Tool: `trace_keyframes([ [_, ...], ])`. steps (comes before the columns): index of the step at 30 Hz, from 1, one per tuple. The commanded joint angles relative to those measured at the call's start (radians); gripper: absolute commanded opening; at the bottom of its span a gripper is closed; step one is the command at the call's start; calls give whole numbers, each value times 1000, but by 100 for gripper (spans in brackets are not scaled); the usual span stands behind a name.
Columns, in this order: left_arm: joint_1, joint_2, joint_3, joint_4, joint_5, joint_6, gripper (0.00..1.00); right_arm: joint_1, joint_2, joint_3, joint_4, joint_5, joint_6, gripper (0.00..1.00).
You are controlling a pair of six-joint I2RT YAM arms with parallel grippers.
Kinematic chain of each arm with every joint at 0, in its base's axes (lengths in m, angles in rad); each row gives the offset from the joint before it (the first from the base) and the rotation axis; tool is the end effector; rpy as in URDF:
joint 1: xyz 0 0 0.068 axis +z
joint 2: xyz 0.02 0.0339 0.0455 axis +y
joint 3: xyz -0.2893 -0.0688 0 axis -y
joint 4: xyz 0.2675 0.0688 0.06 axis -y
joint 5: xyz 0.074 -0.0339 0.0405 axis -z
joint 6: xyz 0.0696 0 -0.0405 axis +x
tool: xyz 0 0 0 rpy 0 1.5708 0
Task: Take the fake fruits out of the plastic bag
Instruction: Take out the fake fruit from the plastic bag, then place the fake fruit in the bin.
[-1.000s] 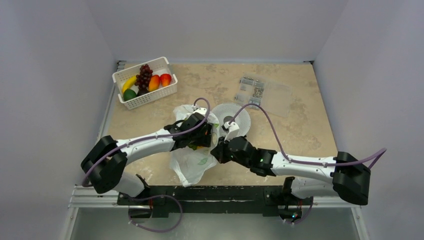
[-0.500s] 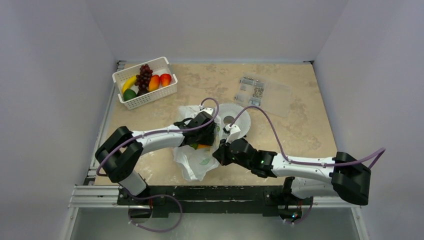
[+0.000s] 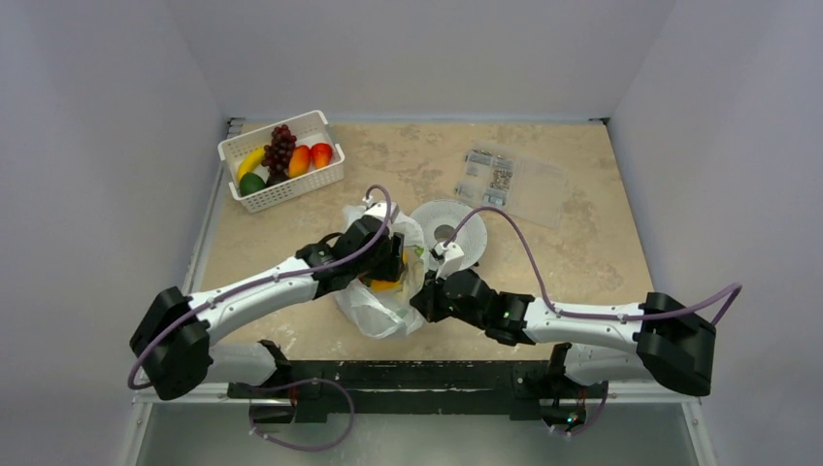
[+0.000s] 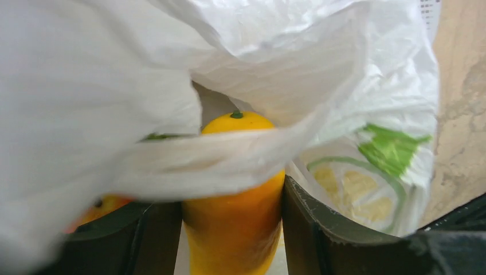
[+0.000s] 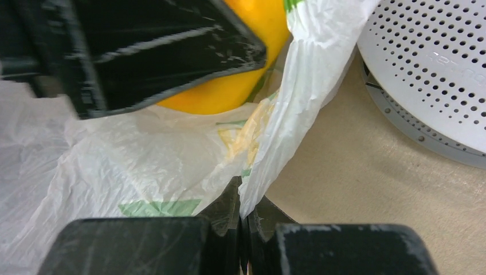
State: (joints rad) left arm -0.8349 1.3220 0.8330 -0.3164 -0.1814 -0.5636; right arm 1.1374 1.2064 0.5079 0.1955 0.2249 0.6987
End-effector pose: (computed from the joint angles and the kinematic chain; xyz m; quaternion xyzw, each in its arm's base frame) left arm 0.2186 -0.2227 0.2185 0.0914 0.9199 -0.1751 0.3387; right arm 0.1336 0.2518 0.1894 -0.1304 0.8473 0.3431 0.3839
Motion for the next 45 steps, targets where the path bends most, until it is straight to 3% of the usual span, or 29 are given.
trace_keyframes([
  [1,-4,-137,-25,-60,24,4,22,-1,2,9,38,10,-8,0],
  [12,-2,-495,-24,-169,24,-21,17,-1,21,9,67,-13,-10,0],
  [20,37,-620,109,-269,-119,-23,1,-1,11,14,74,-11,-29,0],
  [24,64,-654,137,-259,-224,28,0,-2,13,27,48,-2,-39,0],
  [29,243,-468,287,-459,-225,108,0,-1,-2,12,76,4,-50,0],
  [35,504,-335,316,-391,-109,133,0,-2,-5,22,53,8,-51,0],
  [39,630,-139,463,-427,-31,139,0,-3,5,30,57,18,-67,0],
  [45,720,193,705,-445,35,120,0,-3,-9,25,67,6,-67,0],
])
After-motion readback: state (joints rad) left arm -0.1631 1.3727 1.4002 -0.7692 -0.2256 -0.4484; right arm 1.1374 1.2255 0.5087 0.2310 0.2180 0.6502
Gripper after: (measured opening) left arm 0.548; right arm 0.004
